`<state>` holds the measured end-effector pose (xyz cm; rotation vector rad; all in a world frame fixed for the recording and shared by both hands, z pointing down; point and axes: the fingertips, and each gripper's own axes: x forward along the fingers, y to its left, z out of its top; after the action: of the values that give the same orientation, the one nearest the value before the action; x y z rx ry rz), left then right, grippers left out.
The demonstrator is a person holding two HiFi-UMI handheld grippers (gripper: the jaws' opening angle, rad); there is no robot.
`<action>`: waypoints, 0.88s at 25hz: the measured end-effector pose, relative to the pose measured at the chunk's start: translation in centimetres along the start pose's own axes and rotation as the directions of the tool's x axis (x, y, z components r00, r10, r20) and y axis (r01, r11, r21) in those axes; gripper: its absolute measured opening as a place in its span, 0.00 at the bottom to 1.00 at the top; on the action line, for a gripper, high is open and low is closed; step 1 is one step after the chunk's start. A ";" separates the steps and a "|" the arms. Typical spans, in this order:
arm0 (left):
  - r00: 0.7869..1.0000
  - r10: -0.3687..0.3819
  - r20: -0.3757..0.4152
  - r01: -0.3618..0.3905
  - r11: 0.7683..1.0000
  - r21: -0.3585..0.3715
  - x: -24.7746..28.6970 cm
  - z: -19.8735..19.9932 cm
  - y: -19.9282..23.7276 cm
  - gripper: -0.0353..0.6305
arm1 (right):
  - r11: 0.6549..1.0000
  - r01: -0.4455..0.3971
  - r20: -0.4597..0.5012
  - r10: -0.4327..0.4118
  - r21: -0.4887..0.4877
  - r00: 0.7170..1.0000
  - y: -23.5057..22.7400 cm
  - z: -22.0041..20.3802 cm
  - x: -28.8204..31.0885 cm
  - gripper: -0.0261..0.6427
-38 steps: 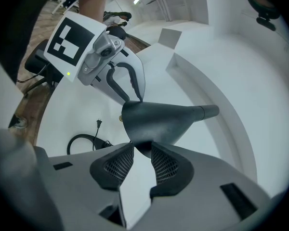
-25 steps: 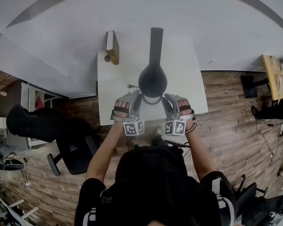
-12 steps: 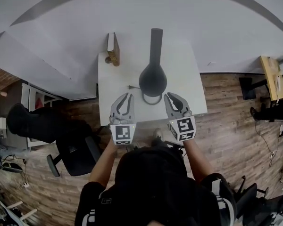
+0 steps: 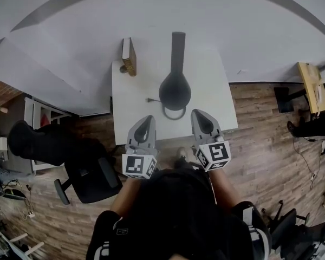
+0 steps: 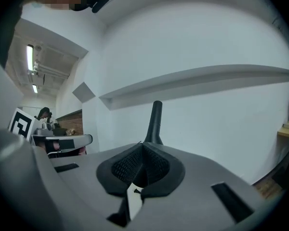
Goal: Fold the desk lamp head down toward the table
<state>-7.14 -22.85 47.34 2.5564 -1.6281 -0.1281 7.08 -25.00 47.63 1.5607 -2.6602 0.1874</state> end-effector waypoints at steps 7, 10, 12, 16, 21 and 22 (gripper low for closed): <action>1.000 0.002 -0.014 -0.002 1.000 0.009 -0.5 -1.0 -0.4 0.09 | 1.000 0.000 -0.003 0.000 -0.015 1.000 0.5 -0.8 -0.7 0.06; 1.000 0.006 -0.014 -0.006 1.000 0.013 -0.7 -1.3 -0.5 0.09 | 1.000 0.002 -0.011 -0.003 -0.021 1.000 0.6 -1.0 -0.7 0.06; 1.000 -0.002 -0.017 0.002 1.000 0.018 -0.7 -1.5 -0.7 0.09 | 1.000 0.000 -0.013 -0.001 -0.025 1.000 0.6 -1.1 -0.7 0.06; 1.000 0.003 -0.020 -0.002 1.000 0.031 -0.4 -1.4 -0.6 0.09 | 1.000 0.001 -0.011 -0.002 -0.025 1.000 0.5 -1.0 -0.4 0.06; 1.000 0.012 -0.023 -0.011 0.999 0.036 -0.3 -1.4 -0.5 0.09 | 1.000 0.001 -0.012 -0.001 -0.027 1.000 0.6 -1.2 -0.5 0.06; 1.000 0.013 -0.024 -0.012 0.999 0.037 -0.4 -1.5 -0.6 0.09 | 1.000 0.000 -0.012 -0.001 -0.028 1.000 0.6 -1.3 -0.5 0.06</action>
<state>-6.58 -22.22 48.71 2.5640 -1.6526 -0.0666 6.80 -24.12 48.79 1.5472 -2.6417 0.1587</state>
